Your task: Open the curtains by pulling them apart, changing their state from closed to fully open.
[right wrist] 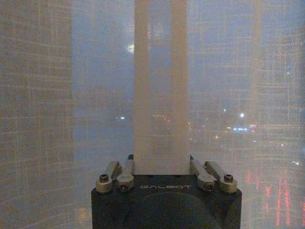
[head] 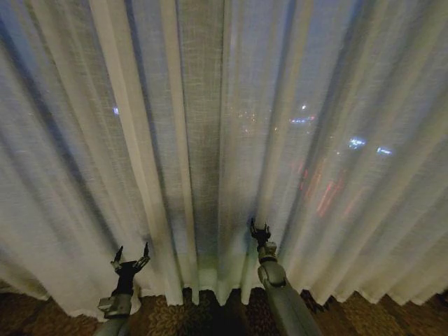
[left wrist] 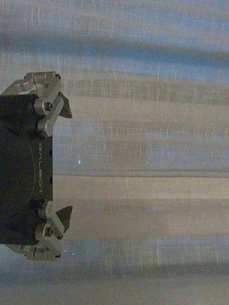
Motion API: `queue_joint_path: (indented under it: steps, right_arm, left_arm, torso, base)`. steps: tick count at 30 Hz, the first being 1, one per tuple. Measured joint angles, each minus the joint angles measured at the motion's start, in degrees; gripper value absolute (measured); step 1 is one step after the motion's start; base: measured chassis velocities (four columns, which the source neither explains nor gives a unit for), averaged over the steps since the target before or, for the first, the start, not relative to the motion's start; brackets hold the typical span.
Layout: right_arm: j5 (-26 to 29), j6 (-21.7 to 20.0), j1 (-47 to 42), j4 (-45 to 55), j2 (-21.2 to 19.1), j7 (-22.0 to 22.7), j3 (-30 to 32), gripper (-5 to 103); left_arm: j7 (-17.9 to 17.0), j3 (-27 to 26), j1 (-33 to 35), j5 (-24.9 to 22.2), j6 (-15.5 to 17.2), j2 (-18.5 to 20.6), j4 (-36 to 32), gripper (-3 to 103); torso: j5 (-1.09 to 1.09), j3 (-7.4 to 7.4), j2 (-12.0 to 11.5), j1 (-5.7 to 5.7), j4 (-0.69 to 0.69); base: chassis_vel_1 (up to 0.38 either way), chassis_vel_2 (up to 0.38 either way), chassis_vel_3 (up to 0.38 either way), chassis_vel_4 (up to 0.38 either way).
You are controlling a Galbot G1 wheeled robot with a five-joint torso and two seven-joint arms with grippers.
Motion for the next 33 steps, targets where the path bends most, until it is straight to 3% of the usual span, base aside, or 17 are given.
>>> queue_joint_path:
  steps: [1, 3, 7, 8, 10, 20, 33]
  right_arm:
    - [0.0, 0.1, -0.1, 0.0, 0.0, -0.1, 0.0, 35]
    - [0.1, 0.3, -0.1, 0.0, 0.0, -0.3, 0.0, 35]
    - [-0.4, 2.0, -0.4, 0.0, 0.0, -1.8, 0.4, 14]
    - [-0.4, 2.0, -0.4, 0.0, 0.0, -1.8, 0.4, 14]
    - [-1.3, 3.5, -0.7, -0.1, 0.0, -3.5, 0.9, 4]
    - [-1.8, 5.0, -1.7, -0.1, -0.3, -8.8, 2.0, 0]
    - [0.4, 3.8, -1.9, 0.3, -0.4, -9.0, 2.1, 0]
  left_arm:
    - [0.0, 0.0, 0.0, 0.0, 0.0, 0.0, 0.0, 100]
    - [0.0, 0.0, 0.0, 0.0, 0.0, 0.0, 0.0, 100]
    - [0.0, 0.0, 0.0, 0.0, 0.0, 0.0, 0.0, 100]
    - [0.0, 0.0, 0.0, 0.0, 0.0, 0.0, 0.0, 100]
    - [0.0, 0.0, 0.0, 0.0, 0.0, 0.0, 0.0, 100]
    - [0.0, 0.0, 0.0, 0.0, 0.0, 0.0, 0.0, 100]
    - [0.0, 0.0, 0.0, 0.0, 0.0, 0.0, 0.0, 100]
  torso:
    - [0.00, 0.00, 0.0, 0.00, 0.00]
    - [0.00, 0.00, 0.0, 0.00, 0.00]
    - [0.00, 0.00, 0.0, 0.00, 0.00]
    - [0.00, 0.00, 0.0, 0.00, 0.00]
    - [0.00, 0.00, 0.0, 0.00, 0.00]
    - [0.00, 0.00, 0.0, 0.00, 0.00]
    - [0.00, 0.00, 0.0, 0.00, 0.01]
  base:
    - [0.000, 0.000, 0.000, 0.000]
    - [0.000, 0.000, 0.000, 0.000]
    - [0.000, 0.000, 0.000, 0.000]
    - [0.000, 0.000, 0.000, 0.000]
    - [0.000, 0.000, 0.000, 0.000]
    - [0.000, 0.000, 0.000, 0.000]
    - [-0.056, -0.074, 0.068, 0.059]
